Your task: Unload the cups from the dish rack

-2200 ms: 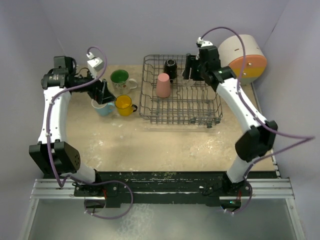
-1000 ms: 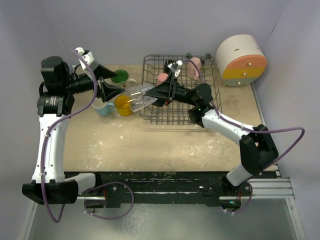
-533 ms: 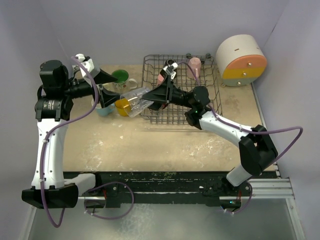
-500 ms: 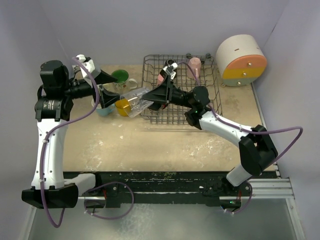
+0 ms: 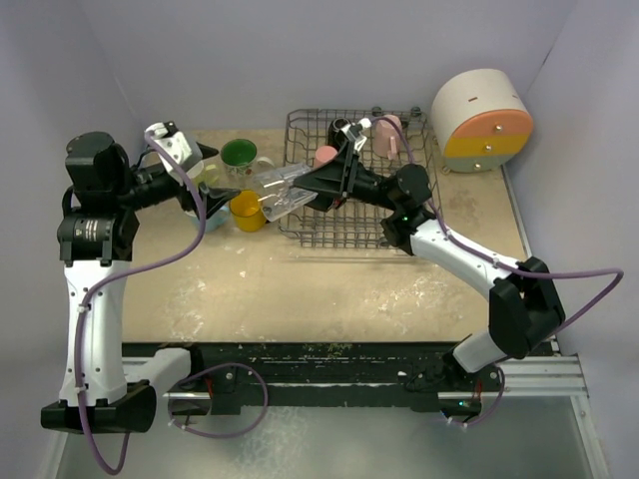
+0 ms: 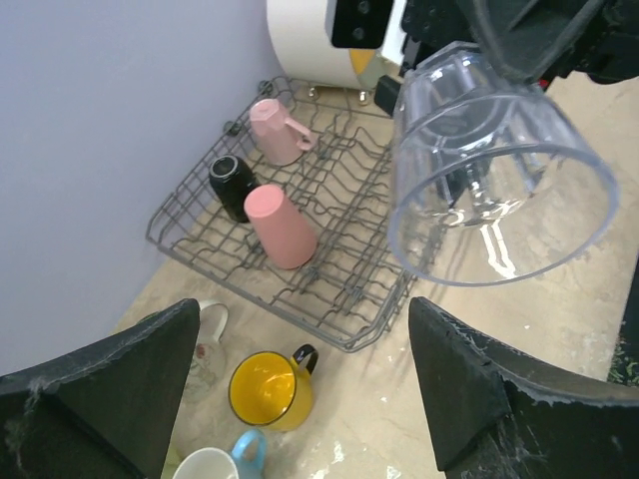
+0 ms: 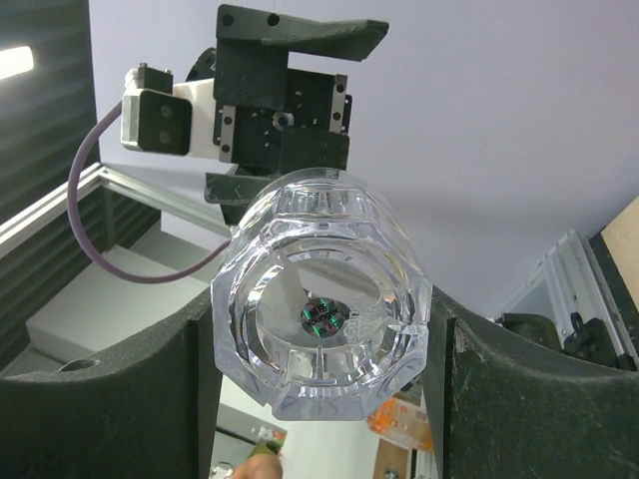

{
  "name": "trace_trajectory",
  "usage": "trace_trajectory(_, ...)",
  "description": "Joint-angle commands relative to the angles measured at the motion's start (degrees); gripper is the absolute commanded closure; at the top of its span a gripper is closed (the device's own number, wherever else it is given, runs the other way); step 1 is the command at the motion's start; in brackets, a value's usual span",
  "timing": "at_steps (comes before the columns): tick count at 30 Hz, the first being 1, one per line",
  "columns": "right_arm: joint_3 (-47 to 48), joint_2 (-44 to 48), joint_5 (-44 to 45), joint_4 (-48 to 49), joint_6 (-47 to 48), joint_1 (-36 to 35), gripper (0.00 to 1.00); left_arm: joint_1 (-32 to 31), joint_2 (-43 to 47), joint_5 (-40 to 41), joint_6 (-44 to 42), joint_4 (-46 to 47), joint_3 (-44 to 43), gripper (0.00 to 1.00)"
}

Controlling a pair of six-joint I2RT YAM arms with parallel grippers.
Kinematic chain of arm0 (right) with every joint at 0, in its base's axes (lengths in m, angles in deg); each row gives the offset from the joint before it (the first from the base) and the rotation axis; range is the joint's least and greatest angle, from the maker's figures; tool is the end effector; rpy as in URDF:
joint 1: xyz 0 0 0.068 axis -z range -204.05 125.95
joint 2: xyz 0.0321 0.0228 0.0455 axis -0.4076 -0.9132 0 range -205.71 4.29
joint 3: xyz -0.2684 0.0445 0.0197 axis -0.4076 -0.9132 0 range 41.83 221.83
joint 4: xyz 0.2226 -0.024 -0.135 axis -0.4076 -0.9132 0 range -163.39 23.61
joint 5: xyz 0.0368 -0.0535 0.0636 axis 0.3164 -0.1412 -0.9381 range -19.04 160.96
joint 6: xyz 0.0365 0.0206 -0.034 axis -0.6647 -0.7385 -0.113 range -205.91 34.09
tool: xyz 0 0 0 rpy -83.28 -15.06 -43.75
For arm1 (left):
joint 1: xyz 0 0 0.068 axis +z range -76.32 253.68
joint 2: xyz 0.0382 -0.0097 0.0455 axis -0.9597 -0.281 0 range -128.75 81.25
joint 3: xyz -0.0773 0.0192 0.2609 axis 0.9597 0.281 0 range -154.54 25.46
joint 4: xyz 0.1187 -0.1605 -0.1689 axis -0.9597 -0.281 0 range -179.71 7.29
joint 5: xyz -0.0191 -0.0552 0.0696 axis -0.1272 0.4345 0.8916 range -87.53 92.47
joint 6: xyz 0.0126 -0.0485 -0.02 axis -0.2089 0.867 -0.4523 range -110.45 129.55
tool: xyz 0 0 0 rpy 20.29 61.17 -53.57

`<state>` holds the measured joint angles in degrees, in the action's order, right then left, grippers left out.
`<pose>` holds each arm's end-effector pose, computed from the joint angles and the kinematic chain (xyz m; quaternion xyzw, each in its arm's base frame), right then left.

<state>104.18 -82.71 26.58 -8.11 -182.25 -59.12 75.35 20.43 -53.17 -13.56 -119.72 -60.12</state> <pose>0.2612 0.2139 0.3845 -0.0637 0.5459 0.8173 0.1732 0.1814 -0.0240 0.4811 0.4159 0.6220 -0.2358 0.6201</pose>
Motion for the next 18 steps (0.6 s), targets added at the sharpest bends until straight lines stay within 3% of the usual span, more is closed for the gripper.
trace_trajectory(1,3.18,1.53,3.49,1.03,2.98,-0.39,1.00,-0.35,-0.63,-6.57,3.10,1.30,-0.64,0.12)
trace_trajectory(10,5.66,-1.99,6.25,5.80,-1.05,-4.56,1.00,-0.54,-2.48,-10.66,11.88,9.33,0.57,0.24)
trace_trajectory(18,6.57,-5.40,8.72,11.19,-5.00,-8.01,1.00,-0.62,-2.73,-11.78,11.97,9.22,1.16,0.61)
